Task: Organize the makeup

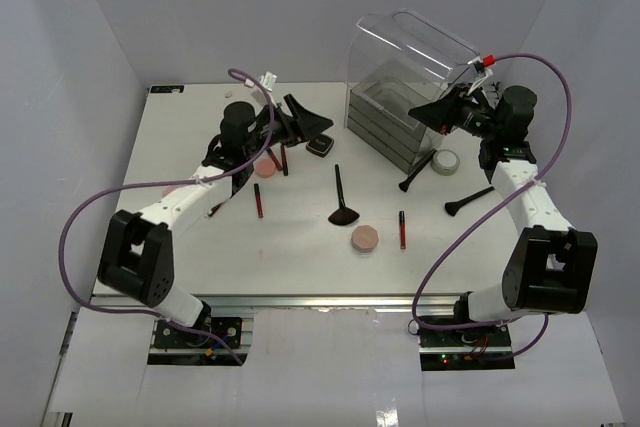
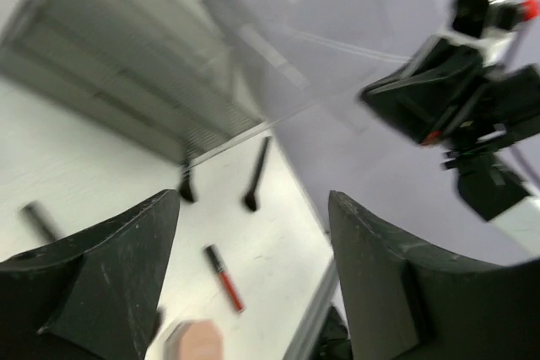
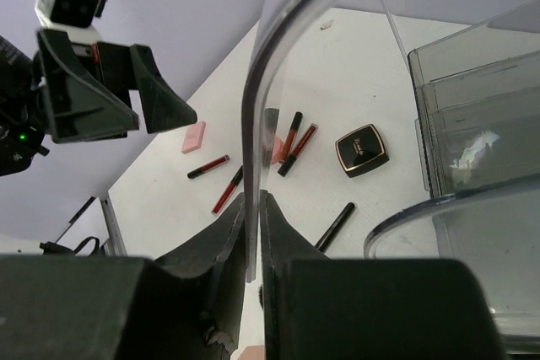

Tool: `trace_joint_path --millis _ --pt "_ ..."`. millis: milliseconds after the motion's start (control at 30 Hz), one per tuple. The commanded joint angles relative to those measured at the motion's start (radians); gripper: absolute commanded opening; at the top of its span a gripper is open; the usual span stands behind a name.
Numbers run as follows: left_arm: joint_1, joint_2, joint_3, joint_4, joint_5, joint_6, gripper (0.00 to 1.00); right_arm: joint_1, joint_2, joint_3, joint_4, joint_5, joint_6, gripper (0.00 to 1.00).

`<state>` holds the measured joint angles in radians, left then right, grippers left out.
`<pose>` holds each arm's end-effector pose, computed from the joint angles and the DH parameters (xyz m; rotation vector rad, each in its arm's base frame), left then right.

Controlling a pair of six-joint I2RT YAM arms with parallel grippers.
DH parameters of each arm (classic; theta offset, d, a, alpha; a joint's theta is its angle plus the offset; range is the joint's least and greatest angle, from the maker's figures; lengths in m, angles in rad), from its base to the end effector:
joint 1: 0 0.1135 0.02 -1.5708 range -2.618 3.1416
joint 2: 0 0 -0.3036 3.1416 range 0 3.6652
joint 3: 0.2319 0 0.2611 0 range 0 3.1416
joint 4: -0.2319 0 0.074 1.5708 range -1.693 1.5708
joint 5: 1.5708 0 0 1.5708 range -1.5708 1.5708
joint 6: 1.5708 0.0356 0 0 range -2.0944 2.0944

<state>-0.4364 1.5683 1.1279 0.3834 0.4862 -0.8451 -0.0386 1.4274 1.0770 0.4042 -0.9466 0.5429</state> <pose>0.3373 -0.1757 0.3570 0.0466 1.8078 -1.3443 0.3314 0.0161 0.3882 -0.3352 1.6146 1.1014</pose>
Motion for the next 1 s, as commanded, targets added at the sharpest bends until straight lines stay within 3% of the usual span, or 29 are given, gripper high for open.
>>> trace_joint_path --millis 0,100,200,333,633,967 --pt "0.083 -0.126 -0.156 -0.2 -0.111 0.163 0.77 -0.016 -0.056 0.047 0.124 -0.093 0.083 0.14" --pt "0.169 -0.124 -0.198 -0.315 -0.104 0.21 0.7 -0.025 -0.06 0.045 0.171 -0.105 0.12 0.14" --pt "0.185 -0.106 -0.169 -0.479 -0.225 0.291 0.69 -0.032 -0.062 0.037 0.197 -0.109 0.131 0.14" --pt "0.185 -0.093 -0.131 -0.584 -0.386 0.407 0.84 -0.036 -0.057 0.016 0.247 -0.111 0.171 0.14" --pt "0.183 0.072 0.017 -0.714 -0.534 0.482 0.98 -0.041 -0.056 -0.017 0.32 -0.111 0.222 0.14" --pt "0.183 0.302 0.279 -0.876 -0.515 0.639 0.98 -0.041 -0.037 -0.045 0.371 -0.115 0.25 0.13"
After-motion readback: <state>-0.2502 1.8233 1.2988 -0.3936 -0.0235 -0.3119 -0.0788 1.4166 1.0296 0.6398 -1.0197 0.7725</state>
